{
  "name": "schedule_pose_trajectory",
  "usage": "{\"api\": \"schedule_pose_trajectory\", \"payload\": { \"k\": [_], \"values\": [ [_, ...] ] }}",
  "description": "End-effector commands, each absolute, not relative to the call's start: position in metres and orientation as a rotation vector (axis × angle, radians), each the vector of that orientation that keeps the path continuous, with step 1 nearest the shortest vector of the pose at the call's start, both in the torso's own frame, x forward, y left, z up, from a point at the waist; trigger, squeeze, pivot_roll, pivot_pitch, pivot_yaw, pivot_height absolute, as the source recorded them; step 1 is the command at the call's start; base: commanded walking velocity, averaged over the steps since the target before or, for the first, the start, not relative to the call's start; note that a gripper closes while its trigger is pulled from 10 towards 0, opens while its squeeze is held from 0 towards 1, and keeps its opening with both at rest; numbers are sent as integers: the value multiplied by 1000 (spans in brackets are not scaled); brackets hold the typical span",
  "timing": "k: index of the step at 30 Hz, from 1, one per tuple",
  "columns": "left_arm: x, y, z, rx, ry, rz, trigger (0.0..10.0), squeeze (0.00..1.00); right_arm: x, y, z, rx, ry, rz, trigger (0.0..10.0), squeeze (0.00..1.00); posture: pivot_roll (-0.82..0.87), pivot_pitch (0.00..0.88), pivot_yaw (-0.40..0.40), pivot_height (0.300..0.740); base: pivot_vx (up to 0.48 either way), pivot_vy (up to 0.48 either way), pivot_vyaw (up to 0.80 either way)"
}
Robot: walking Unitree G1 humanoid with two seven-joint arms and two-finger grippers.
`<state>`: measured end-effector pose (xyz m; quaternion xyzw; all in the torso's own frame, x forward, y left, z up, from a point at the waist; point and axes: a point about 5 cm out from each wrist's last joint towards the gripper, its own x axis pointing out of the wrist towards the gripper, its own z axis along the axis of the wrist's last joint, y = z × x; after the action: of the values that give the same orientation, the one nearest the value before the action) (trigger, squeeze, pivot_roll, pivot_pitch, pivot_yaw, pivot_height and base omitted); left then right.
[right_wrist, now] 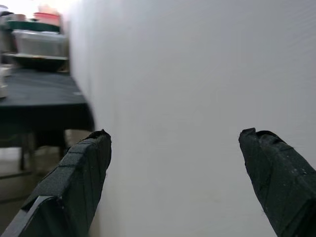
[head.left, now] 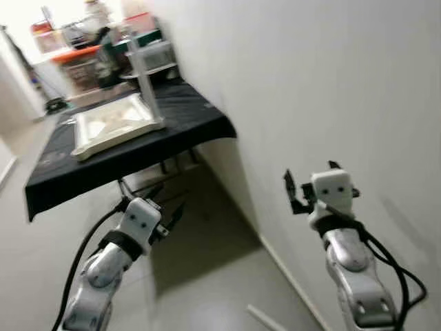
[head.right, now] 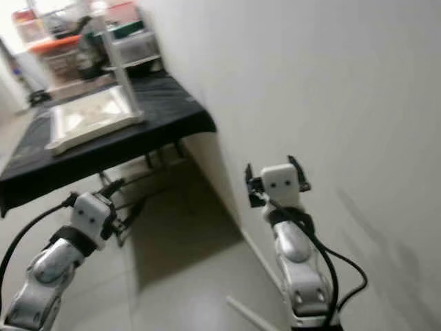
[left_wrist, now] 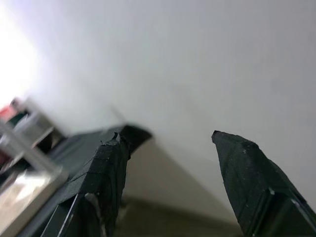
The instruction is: Building children table
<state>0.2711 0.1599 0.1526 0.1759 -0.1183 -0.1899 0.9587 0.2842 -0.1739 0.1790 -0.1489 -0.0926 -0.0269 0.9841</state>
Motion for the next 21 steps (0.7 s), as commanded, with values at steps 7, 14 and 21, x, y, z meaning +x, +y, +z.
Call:
{"api": "schedule_pose_trajectory", "payload": {
  "k": [7, 14, 21],
  "values": [
    [266, 171, 145, 367, -210, -323, 10000, 0, 290, -157, 179, -303, -199, 20, 10000, 0, -185, 0, 92, 740, 0, 0, -800],
    [266, 171, 146, 359, -217, -296, 10000, 0, 293, -156, 179, -309, -202, 31, 10000, 0, -181, 0, 81, 740, 0, 0, -800],
    [265, 172, 144, 358, -213, -288, 10000, 0, 293, -158, 179, -313, -200, 28, 10000, 0, -189, 0, 80, 740, 0, 0, -800]
  ]
}}
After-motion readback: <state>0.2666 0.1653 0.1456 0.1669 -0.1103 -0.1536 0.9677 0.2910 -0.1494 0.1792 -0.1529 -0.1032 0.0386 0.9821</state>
